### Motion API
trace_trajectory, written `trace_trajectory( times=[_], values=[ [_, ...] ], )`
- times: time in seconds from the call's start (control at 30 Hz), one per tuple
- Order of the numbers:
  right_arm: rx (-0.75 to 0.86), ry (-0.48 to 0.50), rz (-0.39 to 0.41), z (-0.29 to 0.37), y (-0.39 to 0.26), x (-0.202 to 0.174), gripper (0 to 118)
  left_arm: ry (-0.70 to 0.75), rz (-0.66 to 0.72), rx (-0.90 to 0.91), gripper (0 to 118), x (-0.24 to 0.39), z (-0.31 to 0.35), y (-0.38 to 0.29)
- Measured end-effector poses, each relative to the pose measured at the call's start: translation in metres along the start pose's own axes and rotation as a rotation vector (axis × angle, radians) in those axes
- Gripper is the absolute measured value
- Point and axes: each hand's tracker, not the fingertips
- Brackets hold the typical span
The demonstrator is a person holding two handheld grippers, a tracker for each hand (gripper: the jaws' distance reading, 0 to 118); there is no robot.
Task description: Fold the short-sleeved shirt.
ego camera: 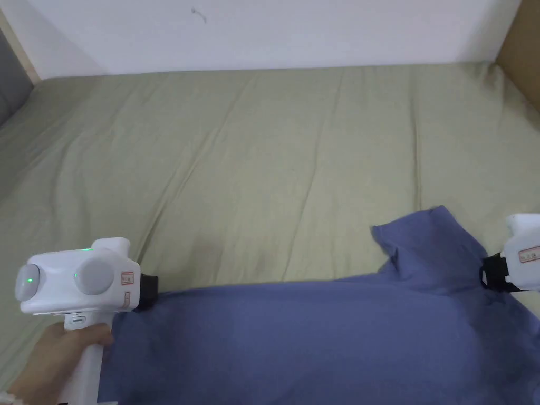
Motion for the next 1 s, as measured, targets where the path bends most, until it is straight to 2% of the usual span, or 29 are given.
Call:
trace_trajectory(
  times=[0.03, 0.07, 0.2, 0.4, 0.57, 0.73, 0.87, 1.0],
  values=[
    [0.004, 0.001, 0.002, 0.003, 0.000, 0.000, 2, -0.095, 0.025, -0.004, 2, -0.002, 0.002, 0.001],
    [0.006, 0.003, 0.003, 0.007, 0.000, -0.001, 2, -0.076, 0.066, -0.007, 2, -0.003, 0.002, 0.002],
    [0.041, 0.012, -0.014, 0.035, -0.002, 0.002, 2, -0.061, 0.017, 0.009, 2, -0.001, 0.039, -0.001],
    [0.123, 0.029, -0.015, 0.104, -0.022, 0.008, 2, -0.096, -0.039, 0.143, 2, -0.006, 0.116, -0.008],
    [0.181, 0.017, 0.018, 0.174, -0.076, 0.009, 2, -0.139, -0.060, 0.221, 2, -0.020, 0.182, -0.042],
    [0.197, 0.017, 0.029, 0.221, -0.159, 0.006, 2, -0.126, -0.105, 0.197, 2, -0.029, 0.203, -0.106],
    [0.122, -0.004, 0.030, 0.211, -0.233, 0.003, 2, -0.113, -0.174, 0.100, 2, -0.033, 0.191, -0.169],
    [0.006, -0.011, -0.024, 0.171, -0.284, 0.003, 2, -0.126, -0.155, -0.029, 2, -0.041, 0.160, -0.214]
  ],
)
